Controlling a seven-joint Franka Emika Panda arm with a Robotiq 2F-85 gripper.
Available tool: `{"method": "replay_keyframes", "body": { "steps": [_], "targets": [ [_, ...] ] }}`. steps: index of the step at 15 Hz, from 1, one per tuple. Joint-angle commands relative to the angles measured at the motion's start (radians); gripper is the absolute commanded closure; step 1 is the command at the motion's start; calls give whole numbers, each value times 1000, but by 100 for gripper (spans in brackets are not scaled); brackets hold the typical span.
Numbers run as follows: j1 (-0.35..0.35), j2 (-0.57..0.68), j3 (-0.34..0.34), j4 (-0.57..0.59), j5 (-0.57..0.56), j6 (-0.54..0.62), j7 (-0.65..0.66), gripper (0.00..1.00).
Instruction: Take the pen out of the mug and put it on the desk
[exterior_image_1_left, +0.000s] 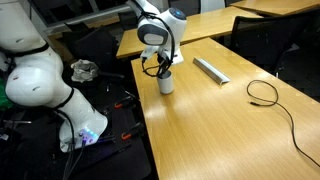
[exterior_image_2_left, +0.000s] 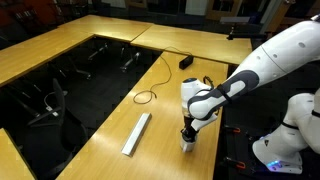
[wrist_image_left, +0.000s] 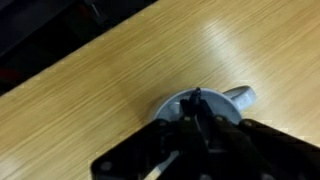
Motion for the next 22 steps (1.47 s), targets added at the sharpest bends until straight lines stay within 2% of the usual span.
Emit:
{"method": "replay_keyframes", "body": {
  "steps": [1,6,9,11,16,18,19,22],
  "targets": [
    [-9,-11,5,16,45,-41,2,97],
    [-10,-98,-2,40,43,-173,32,97],
    [-12,-206,-7,48,14,-306,71,97],
    [-17,-289,-4,44,-42,-322,133,97],
    [-71,-388,15,63,-217,-299,294,97],
    [-107,-384,27,48,-336,-239,377,97],
    [-117,-374,18,47,-364,-235,372,97],
    [-167,-347,6,-4,-539,-112,432,97]
  ]
}}
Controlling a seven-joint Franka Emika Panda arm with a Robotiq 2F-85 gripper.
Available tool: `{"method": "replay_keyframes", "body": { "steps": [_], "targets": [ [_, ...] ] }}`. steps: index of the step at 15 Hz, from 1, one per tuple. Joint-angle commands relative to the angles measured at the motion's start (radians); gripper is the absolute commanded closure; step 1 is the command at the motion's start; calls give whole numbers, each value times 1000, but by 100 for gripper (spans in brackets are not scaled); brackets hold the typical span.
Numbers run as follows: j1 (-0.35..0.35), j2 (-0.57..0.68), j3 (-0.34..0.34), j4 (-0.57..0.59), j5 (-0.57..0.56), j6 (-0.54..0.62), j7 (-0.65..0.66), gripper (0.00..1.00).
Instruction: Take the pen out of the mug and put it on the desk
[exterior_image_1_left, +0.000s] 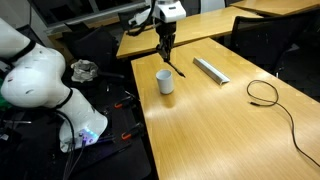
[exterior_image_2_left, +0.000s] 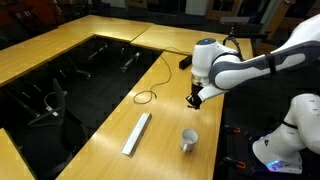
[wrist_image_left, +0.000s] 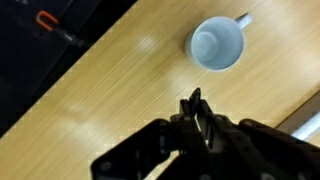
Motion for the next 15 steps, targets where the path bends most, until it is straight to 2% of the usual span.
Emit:
{"method": "replay_keyframes", "body": {
  "steps": [1,4,7,9,12,15],
  "targets": [
    [-50,31,0,-52,-152,128,88,97],
    [-82,91,-9,-94,-282,184,240,97],
    [-80,149,-26,-133,-364,169,437,97],
    [-70,186,-42,-173,-388,226,569,97],
    [-44,252,-55,-196,-391,279,694,97],
    [-8,306,-71,-189,-405,289,816,97]
  ]
}}
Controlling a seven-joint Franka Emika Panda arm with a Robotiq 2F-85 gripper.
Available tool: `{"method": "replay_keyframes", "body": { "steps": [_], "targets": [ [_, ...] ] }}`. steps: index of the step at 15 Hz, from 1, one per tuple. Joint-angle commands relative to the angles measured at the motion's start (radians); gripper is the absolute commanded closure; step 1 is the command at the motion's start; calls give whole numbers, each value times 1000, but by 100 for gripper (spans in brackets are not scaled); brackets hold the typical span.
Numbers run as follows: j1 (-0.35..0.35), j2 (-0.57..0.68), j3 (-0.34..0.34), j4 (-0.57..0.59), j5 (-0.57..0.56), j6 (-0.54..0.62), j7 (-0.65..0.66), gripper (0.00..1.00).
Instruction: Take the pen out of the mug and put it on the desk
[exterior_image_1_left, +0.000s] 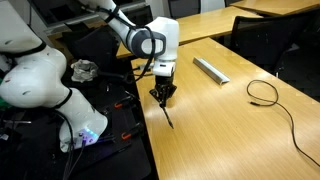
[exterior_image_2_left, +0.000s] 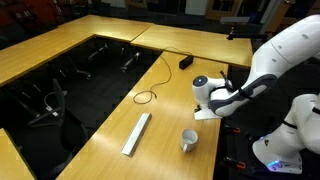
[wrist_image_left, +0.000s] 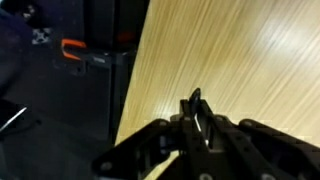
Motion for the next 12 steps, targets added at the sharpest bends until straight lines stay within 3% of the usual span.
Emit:
{"method": "replay_keyframes", "body": {
  "steps": [1,2,3,4,7,12],
  "targets": [
    [53,49,-38,11,-41,18,146,97],
    [61,63,-43,15,-32,17,156,96],
    [69,74,-49,18,-29,14,162,63],
    [77,80,-54,22,-22,6,157,61],
    [96,29,-56,16,-14,25,129,40],
    [103,-115,-25,31,142,-12,-200,2]
  ]
}}
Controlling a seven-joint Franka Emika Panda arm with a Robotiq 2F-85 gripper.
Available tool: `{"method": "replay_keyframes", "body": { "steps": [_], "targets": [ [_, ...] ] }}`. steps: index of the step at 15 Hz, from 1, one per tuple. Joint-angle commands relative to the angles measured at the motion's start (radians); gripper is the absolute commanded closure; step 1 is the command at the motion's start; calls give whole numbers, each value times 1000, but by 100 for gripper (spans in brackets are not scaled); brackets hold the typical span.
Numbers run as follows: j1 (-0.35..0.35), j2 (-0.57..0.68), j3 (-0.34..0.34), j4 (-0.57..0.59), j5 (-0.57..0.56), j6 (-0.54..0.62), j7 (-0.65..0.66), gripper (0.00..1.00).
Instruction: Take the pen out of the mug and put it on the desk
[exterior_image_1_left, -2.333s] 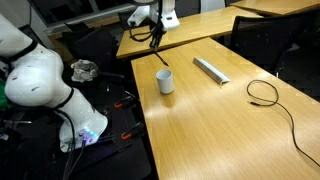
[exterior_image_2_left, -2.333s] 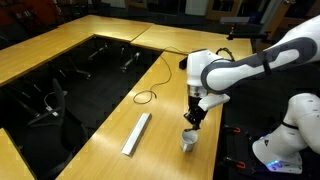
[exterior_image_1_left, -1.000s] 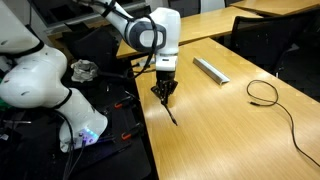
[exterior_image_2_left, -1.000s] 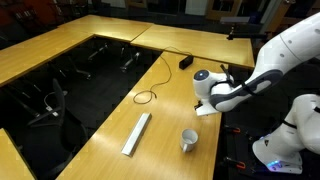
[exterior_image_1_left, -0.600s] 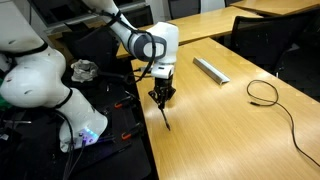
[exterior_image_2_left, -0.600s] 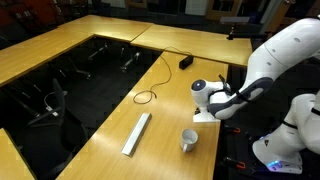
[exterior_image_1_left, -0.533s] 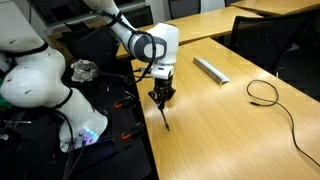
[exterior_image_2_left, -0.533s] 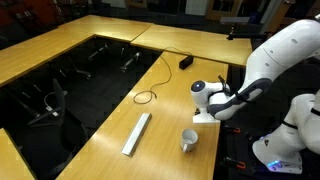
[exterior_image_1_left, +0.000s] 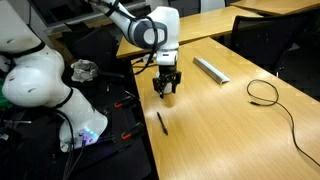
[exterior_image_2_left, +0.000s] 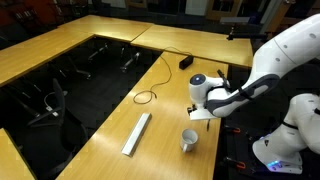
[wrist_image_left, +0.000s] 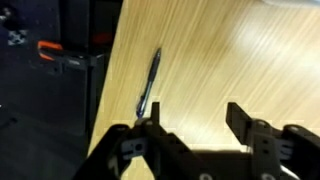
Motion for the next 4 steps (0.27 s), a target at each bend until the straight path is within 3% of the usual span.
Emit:
{"method": "replay_keyframes", "body": {
  "steps": [1,4],
  "targets": [
    [2,-124,9,-11,147,-58,-233,0],
    [-6,-207,17,9,208,-182,-331,0]
  ]
}}
